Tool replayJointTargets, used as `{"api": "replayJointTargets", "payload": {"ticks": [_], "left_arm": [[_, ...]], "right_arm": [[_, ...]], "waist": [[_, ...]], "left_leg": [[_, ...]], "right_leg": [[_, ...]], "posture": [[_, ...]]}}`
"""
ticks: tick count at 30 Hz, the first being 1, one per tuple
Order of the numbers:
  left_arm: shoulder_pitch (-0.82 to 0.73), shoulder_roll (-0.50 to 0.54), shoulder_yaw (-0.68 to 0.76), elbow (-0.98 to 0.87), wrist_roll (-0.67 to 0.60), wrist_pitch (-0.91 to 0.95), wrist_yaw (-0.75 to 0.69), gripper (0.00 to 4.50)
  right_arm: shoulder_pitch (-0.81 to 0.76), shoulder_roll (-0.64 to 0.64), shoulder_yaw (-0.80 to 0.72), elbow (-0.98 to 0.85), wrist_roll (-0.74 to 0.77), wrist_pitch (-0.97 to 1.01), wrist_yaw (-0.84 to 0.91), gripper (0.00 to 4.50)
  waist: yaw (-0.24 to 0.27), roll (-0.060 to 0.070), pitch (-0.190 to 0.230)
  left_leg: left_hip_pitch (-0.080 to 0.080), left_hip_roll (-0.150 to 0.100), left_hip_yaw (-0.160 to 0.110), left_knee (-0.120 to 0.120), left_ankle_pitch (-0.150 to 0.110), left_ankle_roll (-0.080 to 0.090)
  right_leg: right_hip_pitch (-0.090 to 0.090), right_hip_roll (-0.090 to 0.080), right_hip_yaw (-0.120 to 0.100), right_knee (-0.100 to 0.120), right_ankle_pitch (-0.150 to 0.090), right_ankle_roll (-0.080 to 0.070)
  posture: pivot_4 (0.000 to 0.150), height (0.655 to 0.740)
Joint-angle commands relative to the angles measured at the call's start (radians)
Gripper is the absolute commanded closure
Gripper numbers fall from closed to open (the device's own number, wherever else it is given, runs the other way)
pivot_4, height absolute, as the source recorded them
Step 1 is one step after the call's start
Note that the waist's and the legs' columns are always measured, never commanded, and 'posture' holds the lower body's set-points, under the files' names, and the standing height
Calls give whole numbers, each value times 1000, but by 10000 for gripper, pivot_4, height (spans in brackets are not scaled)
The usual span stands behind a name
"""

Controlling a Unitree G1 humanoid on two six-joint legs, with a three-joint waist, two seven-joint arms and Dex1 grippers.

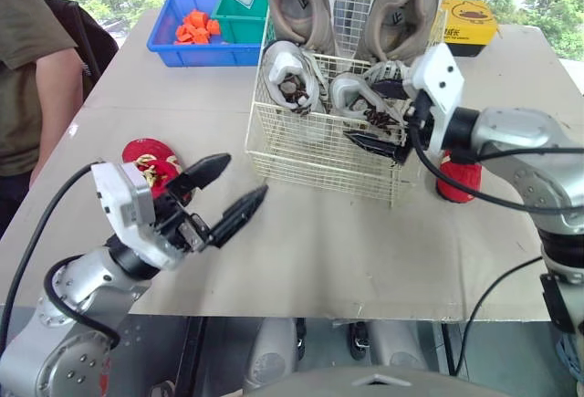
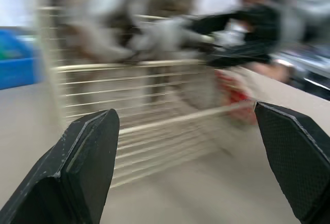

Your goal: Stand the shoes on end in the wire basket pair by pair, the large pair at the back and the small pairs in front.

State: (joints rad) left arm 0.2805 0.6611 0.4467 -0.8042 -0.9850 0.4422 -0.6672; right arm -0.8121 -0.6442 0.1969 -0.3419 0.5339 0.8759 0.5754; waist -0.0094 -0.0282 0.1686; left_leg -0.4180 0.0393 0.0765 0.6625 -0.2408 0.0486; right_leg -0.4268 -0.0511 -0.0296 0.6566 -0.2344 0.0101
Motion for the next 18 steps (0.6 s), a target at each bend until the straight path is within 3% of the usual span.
{"api": "replayJointTargets", "payload": {"ticks": [1,8,18], "left_arm": [[-11,39,41,-11,-33,-19,-56,0],[-30,28,-7,-16,-6,-21,-44,0],[-129,19,-83,55,30,-20,-60,0]], "right_arm": [[-72,23,18,79,-63,39,-16,13361],[-48,33,-16,26,-111,83,-59,44094],[127,272,-284,-202,-111,103,-359,44674]], "waist": [[-3,0,0],[2,0,0],[2,1,1]], "left_leg": [[0,0,0,0,0,0],[0,0,0,0,0,0],[-1,0,0,0,0,0]], "right_leg": [[0,0,0,0,0,0],[0,0,0,0,0,0],[0,3,0,1,2,4]], "posture": [[1500,7400],[1500,7400],[1500,7400]]}}
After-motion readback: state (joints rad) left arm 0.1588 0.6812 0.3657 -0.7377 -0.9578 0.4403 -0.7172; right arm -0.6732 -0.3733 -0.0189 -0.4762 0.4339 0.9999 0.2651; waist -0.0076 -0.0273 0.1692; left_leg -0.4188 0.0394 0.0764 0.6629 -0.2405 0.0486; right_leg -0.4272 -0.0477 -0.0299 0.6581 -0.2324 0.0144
